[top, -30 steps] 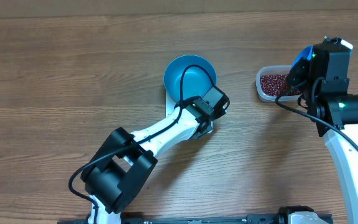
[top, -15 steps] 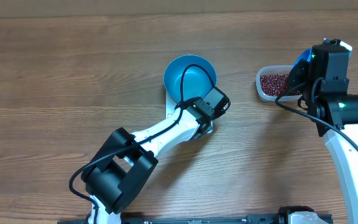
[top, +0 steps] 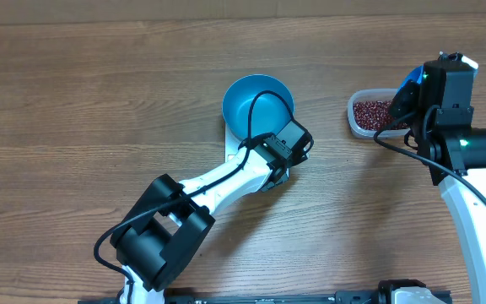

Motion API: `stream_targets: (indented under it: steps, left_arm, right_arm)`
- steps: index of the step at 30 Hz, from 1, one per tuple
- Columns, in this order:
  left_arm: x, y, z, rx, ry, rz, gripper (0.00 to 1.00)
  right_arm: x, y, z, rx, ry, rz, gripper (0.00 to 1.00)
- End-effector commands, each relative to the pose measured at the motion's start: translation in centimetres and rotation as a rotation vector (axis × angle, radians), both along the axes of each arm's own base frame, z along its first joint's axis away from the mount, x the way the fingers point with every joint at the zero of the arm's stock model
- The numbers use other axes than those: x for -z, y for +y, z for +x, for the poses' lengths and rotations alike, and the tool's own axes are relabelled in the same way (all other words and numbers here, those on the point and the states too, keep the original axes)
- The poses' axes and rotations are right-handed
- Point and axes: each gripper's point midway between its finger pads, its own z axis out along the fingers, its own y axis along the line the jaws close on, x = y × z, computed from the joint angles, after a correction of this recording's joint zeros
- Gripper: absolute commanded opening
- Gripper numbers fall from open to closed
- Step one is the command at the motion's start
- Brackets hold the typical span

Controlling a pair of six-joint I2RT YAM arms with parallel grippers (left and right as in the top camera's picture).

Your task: Scoop item into bowl and weigh 150g on scale

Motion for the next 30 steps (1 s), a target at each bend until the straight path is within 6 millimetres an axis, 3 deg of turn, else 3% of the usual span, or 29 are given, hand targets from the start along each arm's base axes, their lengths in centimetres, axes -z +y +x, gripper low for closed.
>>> stream_targets:
  steps: [1,23,30]
  left_arm:
    - [1.2,-0.4,-1.8,0.057,0.075,-0.011,0.04]
    - [0.9,-0.1,-1.6,0.046,0.061,0.001,0.04]
    - [0.4,0.4,-0.3,-0.045,-0.011,0.005,0.04]
  right_arm:
    - [-2.1,-0.5,-0.2,0.017,-0.050,-0.014,0.04]
    - [-1.9,-0.6,-0.4,0.017,-0.039,-0.014,0.04]
    - [-1.9,-0.6,-0.3,0.017,-0.042,-0.014,0.04]
